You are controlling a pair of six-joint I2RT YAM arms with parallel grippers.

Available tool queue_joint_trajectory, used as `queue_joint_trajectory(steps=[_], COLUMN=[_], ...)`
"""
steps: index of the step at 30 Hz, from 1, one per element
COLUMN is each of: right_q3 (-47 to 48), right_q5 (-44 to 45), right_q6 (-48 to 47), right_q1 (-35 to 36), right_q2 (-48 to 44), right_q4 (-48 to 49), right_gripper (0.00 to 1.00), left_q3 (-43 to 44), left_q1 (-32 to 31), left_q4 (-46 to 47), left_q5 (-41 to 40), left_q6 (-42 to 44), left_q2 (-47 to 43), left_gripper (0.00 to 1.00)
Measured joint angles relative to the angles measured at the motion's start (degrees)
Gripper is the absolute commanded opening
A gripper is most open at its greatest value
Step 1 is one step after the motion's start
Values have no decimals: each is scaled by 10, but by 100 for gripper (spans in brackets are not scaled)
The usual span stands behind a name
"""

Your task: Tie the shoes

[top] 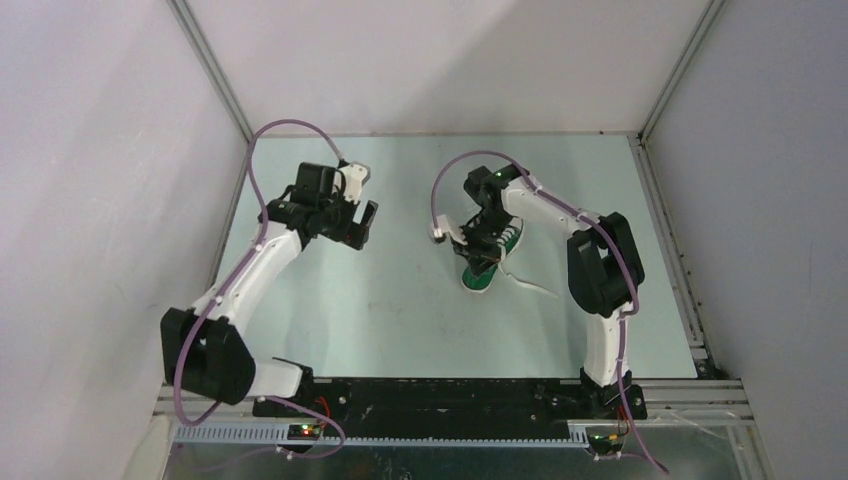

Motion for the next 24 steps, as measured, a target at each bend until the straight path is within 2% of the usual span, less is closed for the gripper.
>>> queue_joint_trajectory(steps=[2,4,5,7,9,11,14,17,19,20,22,24], right_q3=[-24,-59,-82,-113,-118,-94,45,205,264,283,308,324], right_q5=[0,2,3,6,3,-4,-40,-56,-31,-9,44,98], right_q6=[-34,-50,-56,-59,-52,-34,23,122,199,236,294,344], right_q1=[2,2,1,-7,-25,-54,-111,-150,-155,-151,-139,-124], right_q2=[-3,-11,-18,-35,-51,-59,-38,3,31,47,85,130], right_q4=[-18,-24,-26,-33,-43,-56,-68,-12,46,81,137,189], right_gripper=[7,21,32,49,61,66,65,60,52,44,39,42], left_q3=[18,44,54,73,85,96,111,110,110,110,110,110], left_q1=[0,0,0,0,0,0,0,0,0,0,0,2], left_q4=[-12,-23,-25,-30,-34,-36,-23,4,26,36,52,67], left_q5=[0,2,3,6,9,13,16,16,14,12,5,-3], left_q6=[-12,-28,-36,-52,-67,-76,-83,-87,-89,-92,-94,-99], left_q2=[28,61,75,97,107,109,107,98,89,83,74,64], left_gripper=[92,91,91,91,91,91,91,91,91,91,91,91])
